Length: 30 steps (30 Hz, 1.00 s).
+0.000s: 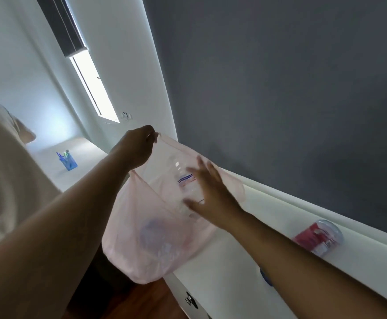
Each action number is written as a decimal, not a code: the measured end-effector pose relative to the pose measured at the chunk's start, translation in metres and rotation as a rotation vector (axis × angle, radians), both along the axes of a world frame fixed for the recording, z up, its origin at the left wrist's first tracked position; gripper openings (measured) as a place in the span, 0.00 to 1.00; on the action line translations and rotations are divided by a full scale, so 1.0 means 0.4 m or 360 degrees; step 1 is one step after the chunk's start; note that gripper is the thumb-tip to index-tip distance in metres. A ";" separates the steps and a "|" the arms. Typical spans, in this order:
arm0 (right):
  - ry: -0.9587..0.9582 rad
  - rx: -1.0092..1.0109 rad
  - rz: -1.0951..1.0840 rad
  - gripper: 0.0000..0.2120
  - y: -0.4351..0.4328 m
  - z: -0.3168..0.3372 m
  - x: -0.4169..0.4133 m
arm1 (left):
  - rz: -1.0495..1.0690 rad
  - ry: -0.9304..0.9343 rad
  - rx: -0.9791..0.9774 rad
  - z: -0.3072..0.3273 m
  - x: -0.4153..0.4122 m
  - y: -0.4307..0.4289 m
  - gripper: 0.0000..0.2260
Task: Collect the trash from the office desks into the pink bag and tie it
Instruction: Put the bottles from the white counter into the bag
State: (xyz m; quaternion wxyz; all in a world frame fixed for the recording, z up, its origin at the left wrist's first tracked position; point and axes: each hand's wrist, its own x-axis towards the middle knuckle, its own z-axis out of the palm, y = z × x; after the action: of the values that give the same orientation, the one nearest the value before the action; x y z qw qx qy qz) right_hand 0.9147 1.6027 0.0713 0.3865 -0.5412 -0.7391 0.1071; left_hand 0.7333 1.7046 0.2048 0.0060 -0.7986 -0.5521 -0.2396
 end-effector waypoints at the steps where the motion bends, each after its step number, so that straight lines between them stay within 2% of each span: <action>1: -0.0301 -0.0164 0.0011 0.37 0.008 -0.014 -0.014 | 0.0005 -0.0006 0.0002 0.005 -0.006 0.000 0.12; 3: -0.0587 -0.0345 -0.0068 0.33 0.013 -0.043 -0.001 | 0.0008 -0.0007 0.0005 0.009 -0.015 0.001 0.11; 6: -0.0549 -0.0436 -0.0304 0.24 -0.013 -0.086 0.090 | 0.0024 -0.0032 -0.0007 -0.001 -0.034 0.006 0.11; 8: -0.0668 -0.0510 -0.0440 0.25 -0.053 -0.103 0.185 | 0.0001 -0.0062 -0.0014 -0.017 -0.033 0.016 0.12; 10: -0.0781 -0.0719 -0.0429 0.32 -0.109 -0.102 0.287 | -0.0028 -0.0089 -0.0011 -0.037 -0.013 0.032 0.11; 13: -0.0814 -0.1312 -0.0341 0.47 -0.203 -0.094 0.406 | -0.0046 -0.0067 -0.0062 -0.071 0.031 0.052 0.12; 16: -0.0992 -0.1515 -0.0320 0.56 -0.264 -0.117 0.446 | -0.0089 0.0044 -0.0087 -0.099 0.079 0.066 0.11; 18: -0.1255 -0.1453 -0.0319 0.52 -0.291 -0.156 0.447 | -0.0115 0.0113 -0.0126 -0.114 0.112 0.066 0.11; 21: -0.1459 -0.1241 -0.0387 0.34 -0.308 -0.194 0.441 | -0.0143 0.0176 -0.0153 -0.125 0.143 0.058 0.11; 23: -0.1361 -0.1036 -0.0509 0.31 -0.286 -0.176 0.437 | -0.0122 0.0190 -0.0144 -0.112 0.137 0.055 0.11; 26: -0.1024 -0.0715 -0.0661 0.32 -0.208 -0.093 0.396 | -0.0081 0.0173 -0.0107 -0.083 0.105 0.044 0.12; 28: -0.0831 -0.0615 -0.0696 0.33 -0.144 -0.038 0.334 | -0.0054 0.0143 -0.0088 -0.070 0.087 0.027 0.12; 30: -0.0777 -0.0569 -0.0598 0.38 -0.064 0.001 0.236 | -0.0033 0.0115 -0.0080 -0.059 0.063 0.014 0.12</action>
State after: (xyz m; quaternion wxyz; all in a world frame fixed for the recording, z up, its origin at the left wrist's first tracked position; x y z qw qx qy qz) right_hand 1.0093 1.5773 0.0716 0.1108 -0.7363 -0.6669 0.0294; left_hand 0.7584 1.7102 0.1812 0.0033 -0.8124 -0.5490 -0.1966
